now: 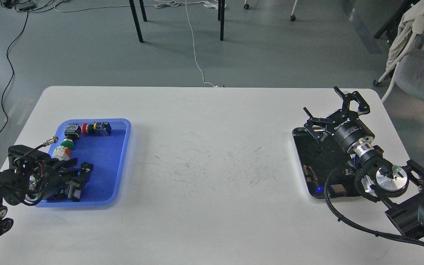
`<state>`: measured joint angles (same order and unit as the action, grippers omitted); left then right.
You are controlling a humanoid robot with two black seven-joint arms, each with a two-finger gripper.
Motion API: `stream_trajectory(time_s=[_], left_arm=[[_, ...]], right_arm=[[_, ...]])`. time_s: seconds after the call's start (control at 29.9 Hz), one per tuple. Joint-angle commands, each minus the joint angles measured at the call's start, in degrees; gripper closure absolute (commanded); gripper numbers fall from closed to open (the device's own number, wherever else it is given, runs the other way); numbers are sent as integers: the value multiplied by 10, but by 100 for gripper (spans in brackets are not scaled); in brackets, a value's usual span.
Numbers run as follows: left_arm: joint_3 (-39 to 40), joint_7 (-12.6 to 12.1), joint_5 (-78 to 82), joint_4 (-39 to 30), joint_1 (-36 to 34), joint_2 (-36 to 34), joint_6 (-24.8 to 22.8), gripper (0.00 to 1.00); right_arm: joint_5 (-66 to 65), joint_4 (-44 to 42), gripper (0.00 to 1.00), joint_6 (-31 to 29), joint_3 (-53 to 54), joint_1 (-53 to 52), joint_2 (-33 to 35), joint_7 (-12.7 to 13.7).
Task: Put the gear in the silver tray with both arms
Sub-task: 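Lower the left gripper into the blue tray and grasp another black gear, then carry the second gear with the left gripper toward table center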
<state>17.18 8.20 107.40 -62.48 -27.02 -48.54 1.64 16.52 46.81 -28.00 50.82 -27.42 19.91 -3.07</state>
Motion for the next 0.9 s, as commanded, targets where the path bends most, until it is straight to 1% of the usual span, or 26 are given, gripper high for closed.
stream_trajectory(time_s=[0.0,0.1,0.17,0.23,0.37,0.43,0.53,0.64,0.67,0.7,0.74,0.77,0.8,0.84,0.87], left_arm=[[-4,2,-1,1,0,-1,-1,63],[-4,2,-1,1,0,0,-1,74],[-4,2,-1,1,0,0,-1,86],[-3,3,-2,1,-1,-1,-1,91],[0,3,-7,-8,-12,-2,-1,93],[2,4,-7,-20,-30,-9,-2,93],[3,4,-14,-75,-79,-51,-15,93],[7,-6,-44,-155,-124,-81,-45,93],[7,-13,-60,-187,-144,-83,-57,93],[7,-29,-75,-213,-159,-76,-64,93],[7,-49,-83,-230,-166,-68,-64,93],[7,-75,-86,-244,-168,-46,-61,93],[7,-91,-86,-250,-168,-12,-59,92],[4,-108,-84,-251,-169,45,-56,92],[4,-120,-82,-250,-167,87,-54,92]], right_arm=[[0,0,2,0,1,0,1,0],[0,0,2,0,1,0,3,0],[0,0,2,0,1,0,3,0],[0,0,2,0,1,0,5,0],[0,0,2,0,2,-1,6,0],[0,2,2,0,2,-2,8,0],[0,11,2,0,3,-4,10,0],[0,15,2,0,3,-6,20,1],[0,17,2,0,3,-7,25,0],[0,17,2,0,3,-8,29,0],[0,17,2,0,3,-8,32,0],[0,17,2,0,3,-9,36,1],[0,15,2,0,3,-9,38,1],[0,14,2,0,2,-10,43,1],[-1,12,2,0,0,-11,47,1]])
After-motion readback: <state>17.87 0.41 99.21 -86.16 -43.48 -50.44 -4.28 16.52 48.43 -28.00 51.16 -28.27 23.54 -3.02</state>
